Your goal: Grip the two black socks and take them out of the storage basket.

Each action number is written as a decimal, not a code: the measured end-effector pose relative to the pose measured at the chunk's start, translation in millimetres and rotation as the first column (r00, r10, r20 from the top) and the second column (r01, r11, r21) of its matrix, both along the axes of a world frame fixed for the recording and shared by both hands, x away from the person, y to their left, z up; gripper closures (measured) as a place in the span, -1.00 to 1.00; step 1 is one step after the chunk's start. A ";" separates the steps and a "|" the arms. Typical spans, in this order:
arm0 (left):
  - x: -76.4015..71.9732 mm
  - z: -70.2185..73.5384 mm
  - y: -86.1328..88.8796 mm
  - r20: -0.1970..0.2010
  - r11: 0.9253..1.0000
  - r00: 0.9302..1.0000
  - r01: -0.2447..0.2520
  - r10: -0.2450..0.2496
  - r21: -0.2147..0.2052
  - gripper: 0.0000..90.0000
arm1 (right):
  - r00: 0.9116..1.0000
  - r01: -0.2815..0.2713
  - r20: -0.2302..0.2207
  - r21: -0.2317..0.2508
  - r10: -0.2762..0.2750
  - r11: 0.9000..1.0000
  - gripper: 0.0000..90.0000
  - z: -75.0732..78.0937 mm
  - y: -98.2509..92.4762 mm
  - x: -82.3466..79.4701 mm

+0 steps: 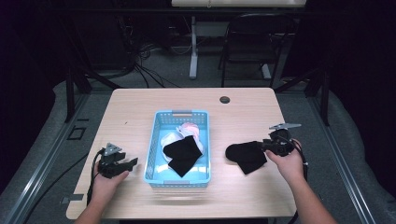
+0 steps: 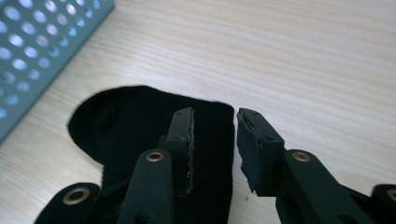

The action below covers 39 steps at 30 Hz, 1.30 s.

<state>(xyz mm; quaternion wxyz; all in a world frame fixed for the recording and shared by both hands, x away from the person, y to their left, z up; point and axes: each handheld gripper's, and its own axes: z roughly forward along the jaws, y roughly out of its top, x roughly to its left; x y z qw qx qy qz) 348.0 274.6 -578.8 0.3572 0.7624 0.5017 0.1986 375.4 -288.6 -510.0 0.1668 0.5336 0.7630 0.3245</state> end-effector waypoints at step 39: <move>0.0 2.3 1.7 0.014 1.000 1.000 -0.003 0.003 -0.015 -0.20 | 0.953 -0.292 0.062 -0.053 0.295 0.955 0.22 56.8 120.8 16.7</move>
